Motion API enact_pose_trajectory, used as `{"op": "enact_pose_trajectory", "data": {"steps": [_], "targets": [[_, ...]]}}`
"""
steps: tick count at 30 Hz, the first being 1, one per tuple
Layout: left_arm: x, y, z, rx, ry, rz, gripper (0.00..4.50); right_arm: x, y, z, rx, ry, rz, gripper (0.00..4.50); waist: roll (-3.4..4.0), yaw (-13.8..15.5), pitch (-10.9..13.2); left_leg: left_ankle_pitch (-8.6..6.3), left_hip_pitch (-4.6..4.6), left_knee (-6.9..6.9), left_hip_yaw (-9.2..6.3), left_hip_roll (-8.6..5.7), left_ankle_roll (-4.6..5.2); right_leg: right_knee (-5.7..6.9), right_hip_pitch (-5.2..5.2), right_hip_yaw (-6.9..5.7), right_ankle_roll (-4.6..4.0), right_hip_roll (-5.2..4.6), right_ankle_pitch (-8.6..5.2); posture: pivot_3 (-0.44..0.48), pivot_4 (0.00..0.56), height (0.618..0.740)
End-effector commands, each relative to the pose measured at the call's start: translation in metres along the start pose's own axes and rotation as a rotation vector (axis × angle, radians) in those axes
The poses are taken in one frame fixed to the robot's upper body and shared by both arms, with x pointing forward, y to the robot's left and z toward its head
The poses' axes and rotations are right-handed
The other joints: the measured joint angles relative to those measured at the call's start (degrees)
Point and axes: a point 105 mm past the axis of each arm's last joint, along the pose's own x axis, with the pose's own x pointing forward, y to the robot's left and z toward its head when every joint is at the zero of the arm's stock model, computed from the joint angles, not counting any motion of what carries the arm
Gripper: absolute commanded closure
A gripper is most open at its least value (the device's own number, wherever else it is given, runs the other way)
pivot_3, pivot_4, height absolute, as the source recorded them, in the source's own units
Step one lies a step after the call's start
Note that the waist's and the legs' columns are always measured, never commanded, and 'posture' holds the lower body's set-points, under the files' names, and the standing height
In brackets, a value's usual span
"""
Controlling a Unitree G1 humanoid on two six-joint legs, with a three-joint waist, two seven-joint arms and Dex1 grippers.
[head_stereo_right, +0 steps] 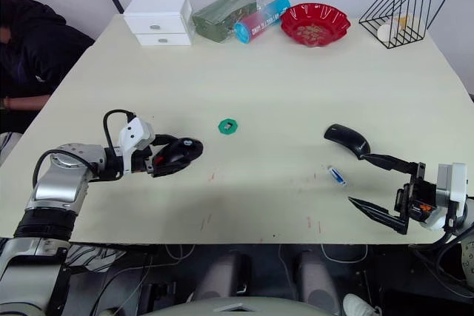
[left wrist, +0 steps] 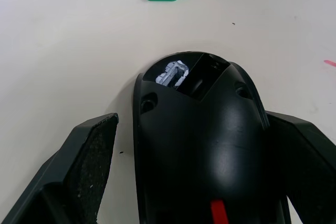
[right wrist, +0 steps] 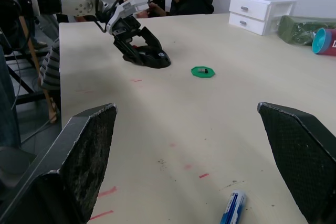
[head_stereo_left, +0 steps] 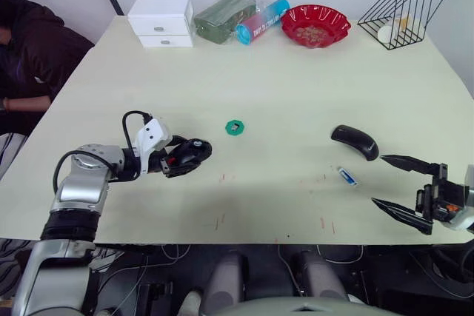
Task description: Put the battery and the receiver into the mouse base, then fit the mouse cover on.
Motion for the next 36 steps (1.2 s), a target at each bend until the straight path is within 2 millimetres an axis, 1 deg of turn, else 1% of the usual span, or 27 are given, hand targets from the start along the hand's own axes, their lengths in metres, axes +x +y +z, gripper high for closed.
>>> {"op": "enact_pose_trajectory", "data": {"steps": [1, 4, 6, 7, 8, 9, 14, 16, 19, 21, 23, 27, 28, 29, 31, 33, 36], "targets": [[0.003, -0.002, 0.002, 0.005, 0.006, -0.008, 0.03, 0.000, -0.002, 0.007, -0.043, -0.014, 0.002, 0.00, 0.00, 0.0, 0.0, 0.00, 0.00, 0.00, 0.00, 0.00, 0.00, 0.00, 0.00, 0.00, 0.00, 0.00, 0.00, 0.000, 0.150, 0.740], [0.003, -0.003, -0.003, -0.009, 0.025, -0.011, 0.03, -0.001, -0.002, 0.007, -0.047, -0.014, -0.001, 0.00, 0.00, 0.0, 0.0, 0.00, 0.01, 0.01, 0.00, 0.00, 0.00, 0.01, 0.00, 0.00, 0.00, 0.00, 0.00, 0.000, 0.150, 0.740], [0.004, -0.004, -0.005, -0.016, 0.034, -0.017, 0.55, -0.001, -0.002, 0.007, -0.048, -0.014, -0.001, 0.00, 0.01, 0.0, 0.0, 0.00, 0.01, 0.01, 0.00, 0.00, 0.00, 0.01, 0.00, 0.00, 0.00, 0.00, 0.00, 0.000, 0.150, 0.740], [0.004, -0.004, -0.005, -0.018, 0.036, -0.018, 0.98, -0.001, -0.002, 0.007, -0.048, -0.014, -0.001, 0.00, 0.01, 0.0, 0.0, 0.00, 0.01, 0.01, 0.00, 0.00, 0.00, 0.01, 0.01, 0.00, 0.00, 0.00, 0.00, 0.000, 0.150, 0.740], [0.004, -0.005, -0.005, -0.022, 0.030, -0.024, 1.07, -0.001, -0.002, 0.007, -0.048, -0.015, -0.002, 0.00, 0.02, 0.0, 0.0, 0.00, 0.02, 0.01, 0.00, 0.00, 0.00, 0.01, 0.01, 0.00, 0.00, 0.00, 0.00, 0.000, 0.150, 0.740], [0.004, -0.007, -0.004, -0.025, 0.024, -0.034, 1.53, -0.002, -0.002, 0.007, -0.048, -0.016, -0.002, 0.00, 0.02, 0.0, 0.0, 0.00, 0.03, 0.01, 0.00, 0.00, 0.00, 0.01, 0.02, 0.01, 0.00, 0.00, 0.00, 0.000, 0.150, 0.740], [0.003, -0.006, -0.001, -0.016, 0.004, -0.035, 1.52, -0.002, 0.000, 0.008, -0.045, -0.030, 0.007, 0.00, 0.02, 0.0, 0.0, 0.00, 0.03, 0.01, 0.01, 0.00, 0.00, 0.01, 0.02, 0.01, 0.00, 0.00, 0.00, 0.000, 0.150, 0.740], [0.003, -0.005, 0.003, 0.018, 0.002, -0.040, 1.52, -0.002, 0.000, 0.008, -0.045, -0.033, 0.008, 0.00, 0.02, 0.0, 0.0, 0.00, 0.03, 0.01, 0.00, 0.00, 0.00, 0.01, 0.02, 0.01, 0.00, 0.00, 0.00, 0.000, 0.150, 0.740], [0.004, -0.008, 0.027, 0.081, -0.054, -0.082, 1.52, -0.002, 0.000, 0.008, -0.043, -0.038, 0.015, 0.00, 0.01, 0.1, 0.0, 0.00, 0.02, 0.01, 0.00, 0.00, 0.00, 0.01, 0.01, 0.00, 0.00, 0.00, 0.00, 0.000, 0.150, 0.740], [0.006, -0.018, 0.043, 0.106, -0.085, -0.162, 1.52, -0.002, 0.000, 0.008, -0.040, -0.037, 0.018, 0.00, -0.02, 0.3, 0.0, 0.00, -0.01, 0.02, 0.00, 0.00, 0.00, 0.01, 0.01, -0.01, 0.00, 0.00, 0.00, 0.000, 0.150, 0.740], [0.012, -0.035, 0.063, 0.160, -0.107, -0.267, 1.52, -0.002, -0.001, 0.007, -0.039, -0.037, 0.019, 0.00, -0.03, 0.5, 0.0, 0.00, -0.05, 0.05, 0.01, -0.01, 0.00, -0.01, 0.01, -0.03, 0.00, 0.00, 0.00, 0.000, 0.150, 0.740], [0.020, -0.059, 0.082, 0.214, -0.117, -0.382, 1.52, -0.001, -0.002, 0.007, -0.037, -0.041, 0.017, 0.00, -0.03, 0.8, 0.0, 0.00, -0.04, 0.05, 0.01, -0.01, 0.00, -0.01, 0.01, 0.00, 0.00, 0.00, 0.00, 0.000, 0.150, 0.740], [0.026, -0.066, 0.087, 0.263, -0.102, -0.403, 1.52, 0.000, -0.003, 0.007, -0.037, -0.042, 0.016, 0.00, -0.03, 0.8, 0.0, 0.00, -0.04, 0.05, 0.02, -0.01, 0.00, 0.00, 0.01, 0.01, 0.00, 0.01, 0.00, 0.000, 0.150, 0.740], [0.034, -0.077, 0.096, 0.296, -0.123, -0.428, 1.52, 0.000, -0.003, 0.006, -0.036, -0.043, 0.017, 0.00, -0.03, 0.8, 0.0, 0.00, -0.03, 0.05, 0.01, -0.01, 0.00, 0.00, 0.01, 0.01, 0.00, 0.03, 0.00, 0.000, 0.150, 0.740], [0.046, -0.090, 0.108, 0.340, -0.145, -0.454, 1.52, 0.001, -0.004, 0.006, -0.035, -0.042, 0.018, 0.00, -0.03, 1.1, 0.0, 0.00, -0.03, 0.05, 0.02, -0.02, 0.00, 0.00, 0.01, 0.01, 0.00, 0.04, 0.00, 0.000, 0.150, 0.740], [0.056, -0.105, 0.111, 0.341, -0.137, -0.489, 1.52, 0.001, -0.004, 0.006, -0.035, -0.041, 0.018, 0.00, -0.03, 1.1, 0.0, 0.00, -0.04, 0.07, 0.02, -0.02, 0.00, -0.01, 0.02, 0.02, 0.00, 0.04, 0.00, 0.000, 0.150, 0.740], [0.071, -0.120, 0.105, 0.343, -0.109, -0.495, 1.52, 0.001, -0.004, 0.005, -0.034, -0.038, 0.015, 0.00, -0.02, 0.9, 0.0, 0.00, -0.02, 0.07, 0.00, -0.02, 0.00, -0.01, 0.01, 0.06, 0.00, 0.08, 0.00, 0.000, 0.150, 0.740]]}}
